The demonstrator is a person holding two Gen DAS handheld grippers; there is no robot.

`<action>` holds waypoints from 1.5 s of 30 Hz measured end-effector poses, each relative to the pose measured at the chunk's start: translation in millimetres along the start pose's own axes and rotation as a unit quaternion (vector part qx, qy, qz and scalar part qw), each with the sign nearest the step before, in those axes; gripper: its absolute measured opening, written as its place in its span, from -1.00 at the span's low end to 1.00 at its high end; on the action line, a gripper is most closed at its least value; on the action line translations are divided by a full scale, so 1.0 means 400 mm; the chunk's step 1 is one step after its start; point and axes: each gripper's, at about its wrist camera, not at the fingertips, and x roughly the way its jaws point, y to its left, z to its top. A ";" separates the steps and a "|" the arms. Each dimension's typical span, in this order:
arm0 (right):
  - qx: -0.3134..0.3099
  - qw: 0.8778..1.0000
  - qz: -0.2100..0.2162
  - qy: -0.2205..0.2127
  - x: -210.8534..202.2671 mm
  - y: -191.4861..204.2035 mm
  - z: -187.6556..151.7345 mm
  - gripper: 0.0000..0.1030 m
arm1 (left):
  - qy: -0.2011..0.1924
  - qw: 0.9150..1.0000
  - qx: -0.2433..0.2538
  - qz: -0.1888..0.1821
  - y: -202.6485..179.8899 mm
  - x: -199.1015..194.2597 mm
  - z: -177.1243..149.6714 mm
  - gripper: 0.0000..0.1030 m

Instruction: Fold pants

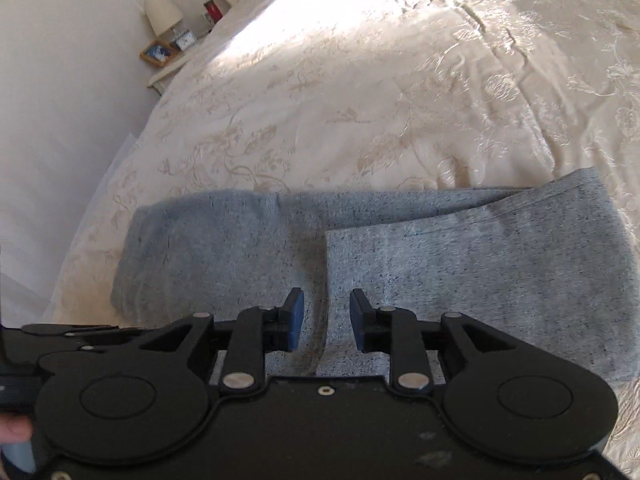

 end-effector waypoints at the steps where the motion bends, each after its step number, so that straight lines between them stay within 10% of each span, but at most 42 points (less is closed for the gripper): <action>1: 0.013 1.000 -0.008 -0.004 -0.021 -0.027 0.004 -0.45 | -0.002 1.000 0.004 -0.008 -0.015 0.000 0.006 -0.38; 9: 0.065 0.993 -0.094 -0.009 -0.104 -0.247 0.025 -0.41 | -0.014 0.997 0.058 -0.051 -0.157 0.053 0.047 -0.38; 21: 0.014 0.998 -0.063 0.023 0.017 -0.309 0.149 -0.41 | 0.045 0.998 0.030 0.023 -0.169 0.282 0.176 -0.37; 31: 0.055 0.986 -0.124 0.095 0.174 -0.482 0.195 -0.71 | 0.023 0.998 0.023 0.048 -0.177 0.205 0.135 -0.36; 45: -0.025 0.993 -0.099 0.052 -0.055 -0.447 0.115 -0.39 | -0.008 0.993 -0.049 0.103 -0.081 0.006 0.032 -0.35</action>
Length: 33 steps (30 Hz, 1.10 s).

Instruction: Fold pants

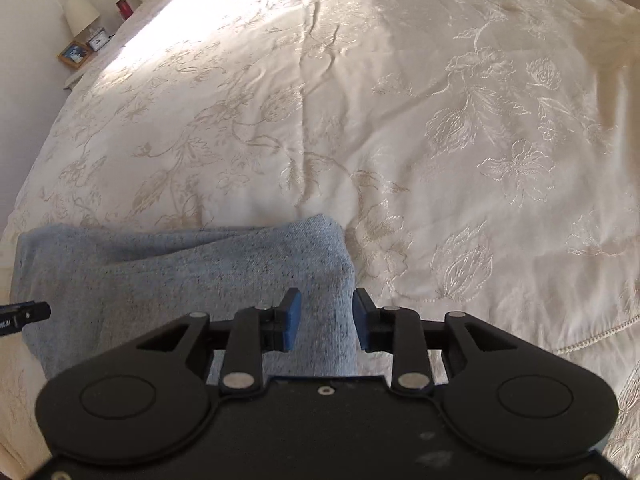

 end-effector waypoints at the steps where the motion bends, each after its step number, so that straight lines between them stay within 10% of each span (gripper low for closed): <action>1: -0.008 1.000 -0.004 0.008 0.004 0.003 -0.024 -0.39 | 0.004 1.000 -0.002 0.004 0.002 0.001 -0.011 -0.35; 6: -0.012 0.997 -0.025 0.071 0.058 -0.012 -0.147 -0.39 | 0.028 0.999 -0.020 0.022 0.045 0.001 -0.076 -0.35; 14: 0.010 0.999 -0.047 0.025 -0.034 0.005 -0.173 -0.38 | 0.041 0.994 -0.093 0.031 0.208 0.001 -0.107 -0.34; 33: 0.025 0.998 -0.066 0.004 -0.075 0.382 -0.185 -0.38 | 0.049 0.990 -0.131 -0.014 0.630 0.197 0.020 0.01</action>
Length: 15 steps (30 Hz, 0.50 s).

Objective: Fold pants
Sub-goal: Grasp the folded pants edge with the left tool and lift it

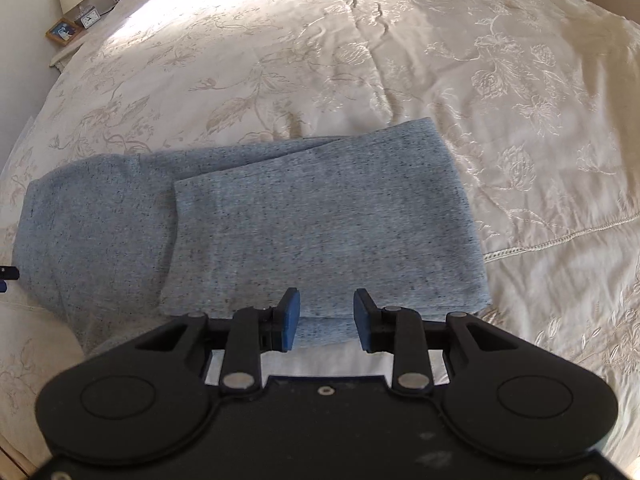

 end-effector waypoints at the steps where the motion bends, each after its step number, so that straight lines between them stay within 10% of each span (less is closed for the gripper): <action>1: 0.002 1.000 0.000 0.002 0.003 0.016 0.000 -0.38 | 0.007 1.000 0.001 -0.008 0.006 0.019 0.003 0.06; 15: -0.002 1.000 0.000 0.025 0.023 0.157 0.003 -0.38 | 0.012 0.996 -0.041 -0.084 0.051 0.119 0.020 0.76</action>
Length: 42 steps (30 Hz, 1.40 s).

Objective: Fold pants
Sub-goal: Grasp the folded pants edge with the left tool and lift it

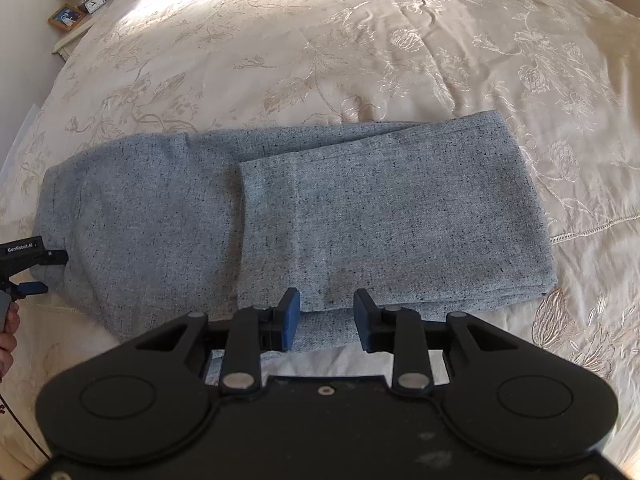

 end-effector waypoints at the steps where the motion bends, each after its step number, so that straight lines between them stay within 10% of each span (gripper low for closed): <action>1: -0.002 1.000 0.000 0.002 0.001 0.004 0.001 -0.38 | -0.006 1.000 0.001 -0.002 -0.003 -0.002 0.000 0.67; 8: -0.002 1.000 0.006 0.006 -0.007 0.010 -0.004 -0.38 | -0.061 0.997 0.042 0.006 -0.055 -0.086 -0.019 -0.22; 23: -0.065 0.996 0.067 -0.013 0.059 -0.003 0.074 -0.38 | -0.154 0.984 0.085 0.014 -0.252 -0.371 -0.076 -0.50; 31: -0.123 0.988 0.076 0.061 0.256 0.033 0.114 -0.39 | -0.175 0.976 0.121 0.034 -0.384 -0.435 -0.113 -0.53; 42: -0.051 0.989 0.134 0.024 0.112 -0.264 0.161 -0.39 | -0.223 0.950 0.218 -0.012 -0.726 -0.526 -0.268 -0.56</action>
